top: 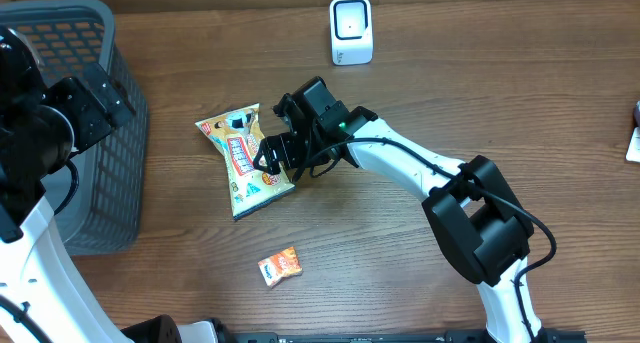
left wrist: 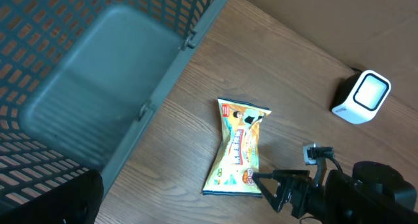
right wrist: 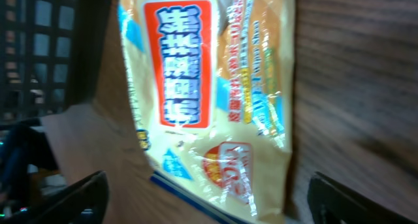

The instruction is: Scan the item barcode

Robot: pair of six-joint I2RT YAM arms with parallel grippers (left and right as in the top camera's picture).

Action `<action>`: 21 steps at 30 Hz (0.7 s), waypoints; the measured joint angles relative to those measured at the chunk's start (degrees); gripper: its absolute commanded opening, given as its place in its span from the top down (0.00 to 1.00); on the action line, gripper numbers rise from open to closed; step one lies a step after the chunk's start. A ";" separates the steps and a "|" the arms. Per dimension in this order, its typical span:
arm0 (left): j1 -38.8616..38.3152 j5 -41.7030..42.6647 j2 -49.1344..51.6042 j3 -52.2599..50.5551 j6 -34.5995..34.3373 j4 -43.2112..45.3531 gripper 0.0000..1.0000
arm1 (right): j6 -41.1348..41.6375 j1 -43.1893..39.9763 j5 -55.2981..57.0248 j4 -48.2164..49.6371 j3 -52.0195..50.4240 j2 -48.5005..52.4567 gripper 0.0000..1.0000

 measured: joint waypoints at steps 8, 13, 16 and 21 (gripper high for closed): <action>0.00 0.00 0.00 0.00 0.00 0.00 0.00 | 8.76 -0.04 1.05 -0.39 -0.24 0.68 0.00; 0.00 0.00 0.00 0.00 0.00 0.00 0.00 | 10.64 -0.04 1.01 -1.73 -0.26 0.68 0.00; 0.00 0.00 0.00 0.00 0.00 0.00 0.00 | 10.88 -0.04 1.01 -2.91 -0.37 0.70 0.00; 0.00 0.00 0.00 0.00 0.00 0.00 0.00 | 10.80 -0.04 2.32 -4.57 -0.39 0.70 0.00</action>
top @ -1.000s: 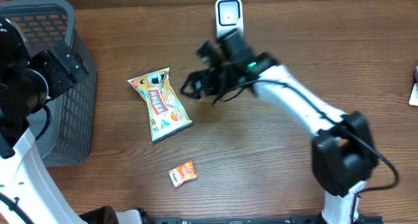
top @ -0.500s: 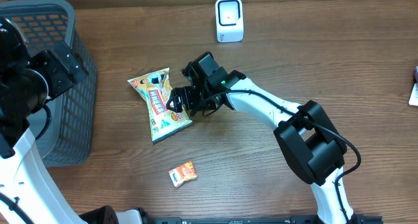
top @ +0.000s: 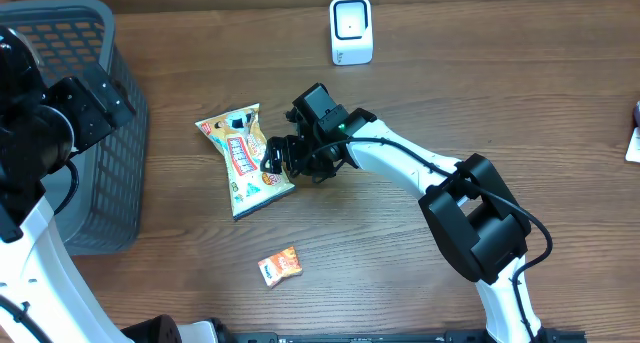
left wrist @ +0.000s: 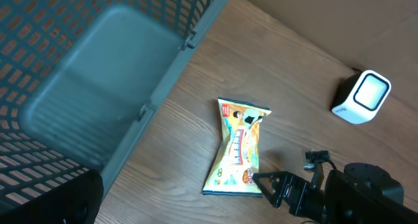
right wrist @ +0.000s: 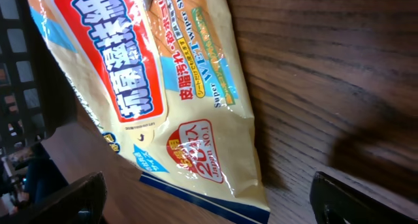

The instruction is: Scan the item barcode

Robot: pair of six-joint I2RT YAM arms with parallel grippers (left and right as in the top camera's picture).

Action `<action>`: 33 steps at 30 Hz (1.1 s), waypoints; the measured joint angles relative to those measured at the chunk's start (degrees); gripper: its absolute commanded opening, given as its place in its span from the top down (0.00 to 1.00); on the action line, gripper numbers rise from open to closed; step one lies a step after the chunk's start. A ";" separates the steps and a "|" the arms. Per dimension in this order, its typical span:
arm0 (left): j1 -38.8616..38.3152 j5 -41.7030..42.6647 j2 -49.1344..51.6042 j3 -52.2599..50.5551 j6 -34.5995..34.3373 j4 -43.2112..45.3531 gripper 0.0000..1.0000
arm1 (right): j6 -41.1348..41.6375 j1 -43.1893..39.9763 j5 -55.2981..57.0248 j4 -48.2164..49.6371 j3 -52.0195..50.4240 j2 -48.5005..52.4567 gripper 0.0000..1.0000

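A yellow snack packet (top: 242, 155) with a red label lies flat on the wooden table, also seen in the left wrist view (left wrist: 238, 149). My right gripper (top: 274, 165) is open at the packet's right lower edge, low over the table. In the right wrist view the packet (right wrist: 163, 100) fills the upper left, and its lower corner lies between the right gripper's (right wrist: 209, 194) spread fingers. The white barcode scanner (top: 351, 30) stands at the far edge. My left gripper (top: 97, 101) hangs open over the basket, away from the packet.
A grey mesh basket (top: 85, 173) stands at the table's left side. Near the front edge lies a small orange packet (top: 280, 266). Some object shows partly at the right border (top: 634, 133).
My right gripper has shifted slightly right and turned, so the packet now lies slanted in its view with the lower corner between the fingers. The packet and left arm have not moved.
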 measured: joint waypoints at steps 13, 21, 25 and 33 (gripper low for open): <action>0.00 0.00 0.00 0.00 0.00 -0.02 0.00 | -5.62 0.00 5.62 3.87 -0.02 0.00 0.00; 0.00 0.00 0.00 0.00 0.00 -0.02 0.00 | -6.19 0.00 6.05 3.87 -0.02 0.00 0.00; 0.00 0.00 0.00 0.00 0.00 -0.02 0.00 | -6.21 0.00 6.25 3.87 -0.02 0.00 0.00; 0.00 0.00 0.00 0.00 0.00 -0.02 0.00 | -6.21 0.00 6.23 3.85 -0.02 0.00 0.00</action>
